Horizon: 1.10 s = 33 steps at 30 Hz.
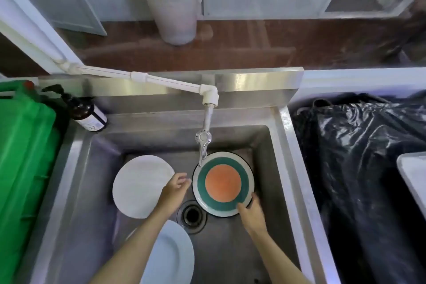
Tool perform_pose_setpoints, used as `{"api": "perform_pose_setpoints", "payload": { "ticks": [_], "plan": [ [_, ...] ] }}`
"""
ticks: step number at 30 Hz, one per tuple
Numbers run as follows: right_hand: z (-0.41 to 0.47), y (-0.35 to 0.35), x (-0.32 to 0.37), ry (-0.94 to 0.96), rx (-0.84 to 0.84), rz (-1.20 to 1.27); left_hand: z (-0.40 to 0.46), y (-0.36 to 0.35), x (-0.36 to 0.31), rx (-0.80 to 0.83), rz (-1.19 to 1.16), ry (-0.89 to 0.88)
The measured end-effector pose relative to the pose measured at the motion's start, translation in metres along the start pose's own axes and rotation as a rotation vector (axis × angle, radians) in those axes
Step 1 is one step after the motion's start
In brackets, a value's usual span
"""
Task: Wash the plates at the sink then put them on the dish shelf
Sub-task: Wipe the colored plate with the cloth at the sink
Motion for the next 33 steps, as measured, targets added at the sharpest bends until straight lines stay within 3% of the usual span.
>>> {"api": "perform_pose_setpoints", "payload": {
  "ticks": [5,8,16,22,26,33],
  "plan": [
    [0.028,-0.006,-0.021,-0.035,-0.044,0.053,0.029,-0.035,-0.004,0.086,0.022,-0.001],
    [0.041,-0.014,-0.037,-0.038,-0.032,0.091,0.043,-0.047,-0.005,0.049,0.043,-0.037],
    [0.074,0.005,-0.063,-0.091,-0.195,0.223,0.084,-0.074,0.018,0.105,0.006,0.137],
    [0.086,0.006,-0.076,-0.170,-0.220,0.316,0.107,-0.090,0.041,0.079,-0.185,0.156],
    [0.089,0.008,-0.081,-0.181,-0.207,0.365,0.081,-0.079,0.007,0.072,-0.223,0.195],
    [0.086,0.009,-0.094,-0.227,-0.178,0.447,0.080,-0.081,0.023,0.067,-0.331,0.325]
  ]
}}
Point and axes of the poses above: each hand's wrist, its own z-axis towards the middle knuckle, its own y-axis out of the back of the hand, x = y × z, the point moved 9 cm from there along z, towards the middle knuckle, and after that the axes turned 11 degrees about z, right-handed, at the moved point
